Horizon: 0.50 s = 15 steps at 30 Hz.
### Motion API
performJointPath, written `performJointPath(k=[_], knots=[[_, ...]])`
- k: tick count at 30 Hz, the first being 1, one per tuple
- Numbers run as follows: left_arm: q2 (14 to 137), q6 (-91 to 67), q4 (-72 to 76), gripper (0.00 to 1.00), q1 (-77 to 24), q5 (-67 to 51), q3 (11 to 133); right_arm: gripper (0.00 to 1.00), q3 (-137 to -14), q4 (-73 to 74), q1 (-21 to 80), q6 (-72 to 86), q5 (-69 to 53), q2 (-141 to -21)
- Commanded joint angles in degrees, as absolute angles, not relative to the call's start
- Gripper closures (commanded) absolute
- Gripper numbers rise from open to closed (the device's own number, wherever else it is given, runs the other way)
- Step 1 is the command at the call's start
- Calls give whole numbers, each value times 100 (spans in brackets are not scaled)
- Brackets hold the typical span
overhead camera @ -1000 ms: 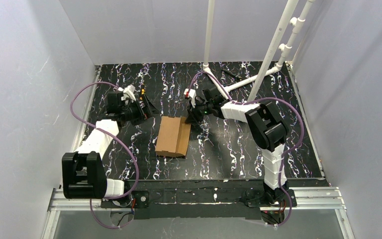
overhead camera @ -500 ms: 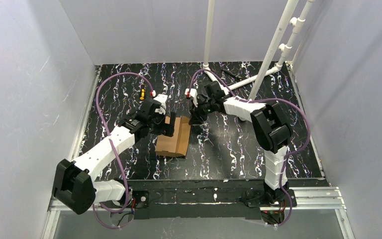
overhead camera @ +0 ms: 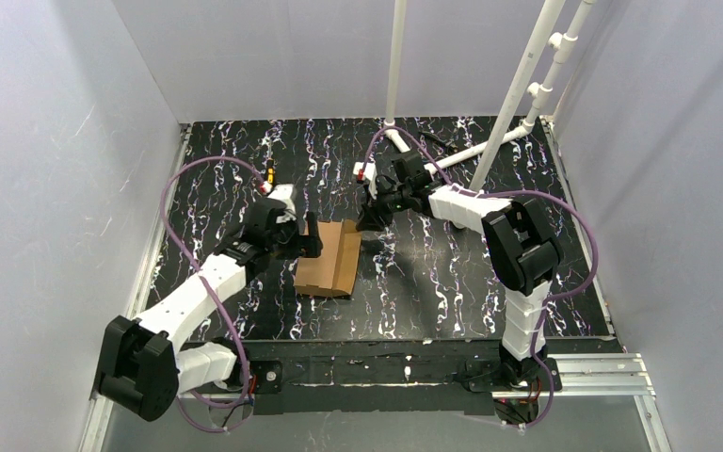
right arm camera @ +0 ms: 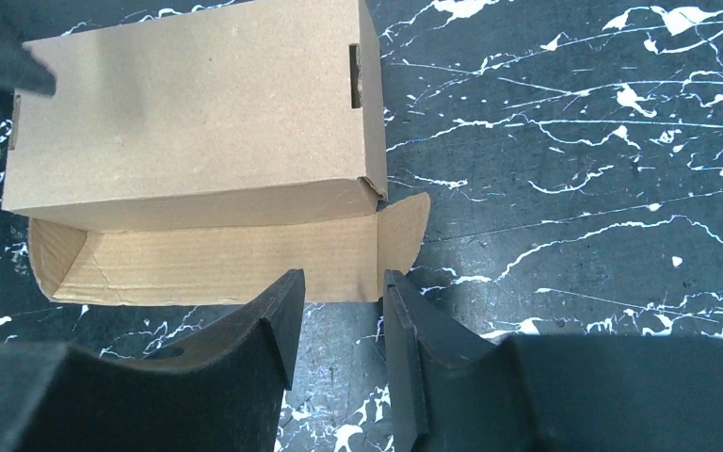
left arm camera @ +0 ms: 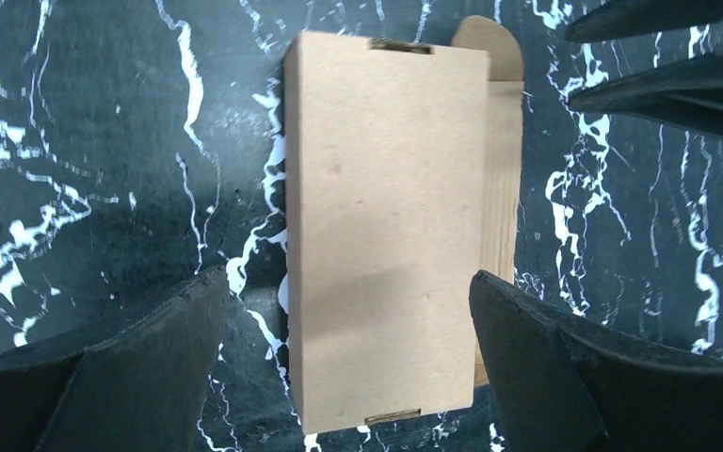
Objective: Fold the paper box
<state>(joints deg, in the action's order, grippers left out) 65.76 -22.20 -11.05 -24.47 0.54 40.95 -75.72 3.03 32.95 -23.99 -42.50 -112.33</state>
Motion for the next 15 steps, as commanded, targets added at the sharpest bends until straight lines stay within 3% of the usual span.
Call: performJointPath(k=[1,7,15], knots=[[6147,-2889,-454,2,-1938,-989,3762,55,-7682,-290,3260,-2505,-4332,-11420],[6137,-2447,-370,2,-1878,-1127,3751,53,-7753,-591,3174,-2517,-4565,-11813],[7374,-2402,110,2,-1229,-2282,4135,50,-7760,-1116,3170,-1940,-4747,-11937]])
